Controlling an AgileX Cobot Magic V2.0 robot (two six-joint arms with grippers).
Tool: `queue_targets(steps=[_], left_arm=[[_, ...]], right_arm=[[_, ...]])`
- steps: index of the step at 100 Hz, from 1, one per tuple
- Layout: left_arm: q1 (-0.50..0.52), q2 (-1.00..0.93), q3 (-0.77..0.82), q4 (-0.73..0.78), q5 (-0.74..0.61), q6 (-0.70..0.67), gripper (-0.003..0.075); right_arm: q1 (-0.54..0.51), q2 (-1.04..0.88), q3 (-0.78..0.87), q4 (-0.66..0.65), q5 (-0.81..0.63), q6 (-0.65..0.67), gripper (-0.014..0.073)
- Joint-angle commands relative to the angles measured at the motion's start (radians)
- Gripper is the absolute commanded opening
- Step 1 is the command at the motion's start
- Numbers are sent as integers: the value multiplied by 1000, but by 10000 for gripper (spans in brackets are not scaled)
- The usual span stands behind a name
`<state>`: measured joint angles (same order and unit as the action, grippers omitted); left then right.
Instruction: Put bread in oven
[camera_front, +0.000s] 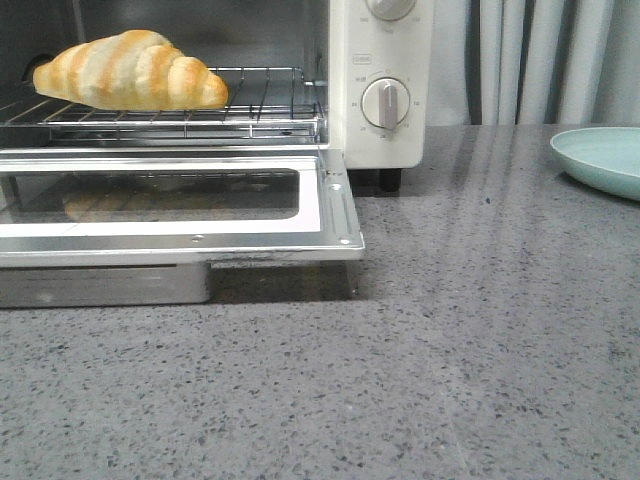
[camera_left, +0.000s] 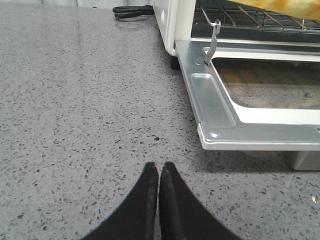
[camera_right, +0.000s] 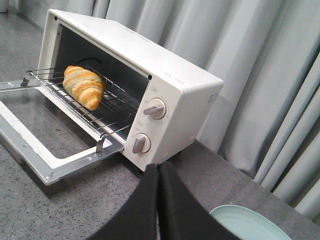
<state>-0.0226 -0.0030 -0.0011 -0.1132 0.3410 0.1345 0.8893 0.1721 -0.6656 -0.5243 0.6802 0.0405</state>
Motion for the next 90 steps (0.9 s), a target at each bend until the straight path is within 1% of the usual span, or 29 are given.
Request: queue_targets(steps=[1, 10, 15, 22, 24, 27, 35, 43, 47, 57, 70, 80, 90], left_arm=[[-7, -30, 26, -1, -49, -11, -21], [-7, -30, 26, -1, -49, -11, -21], [-7, -30, 26, -1, -49, -11, -21], [-7, -30, 26, -1, -49, -11, -21], [-7, -30, 26, -1, -49, -11, -21], [-7, -30, 26, -1, -49, -11, -21], [-7, -30, 26, -1, -49, -11, -21], [-7, -30, 26, -1, -49, -11, -21], [-7, -30, 26, -1, -49, -11, -21], [-7, -30, 26, -1, -49, -11, -21], [-7, -30, 26, -1, -49, -11, -21], [-7, -30, 26, -1, -49, -11, -21], [-7, -30, 26, -1, -49, -11, -21]], right_arm=[[-5, 16, -13, -30, -72, 2, -69], [-7, 16, 6, -40, -46, 2, -69], [-7, 16, 29, -90, -16, 2, -69], [-7, 16, 82, -112, -38, 2, -69], [-9, 16, 102, -112, -64, 4, -69], [-15, 16, 130, -112, -87, 20, -69], [-52, 16, 225, -112, -179, 151, -69], [-124, 16, 318, -101, -286, 234, -69], [-165, 16, 366, -63, -322, 234, -69], [-306, 16, 469, 90, -378, 234, -69], [-461, 14, 592, 118, -488, 219, -69], [-562, -11, 645, 140, -487, 217, -69], [-640, -60, 685, 178, -474, 203, -69]])
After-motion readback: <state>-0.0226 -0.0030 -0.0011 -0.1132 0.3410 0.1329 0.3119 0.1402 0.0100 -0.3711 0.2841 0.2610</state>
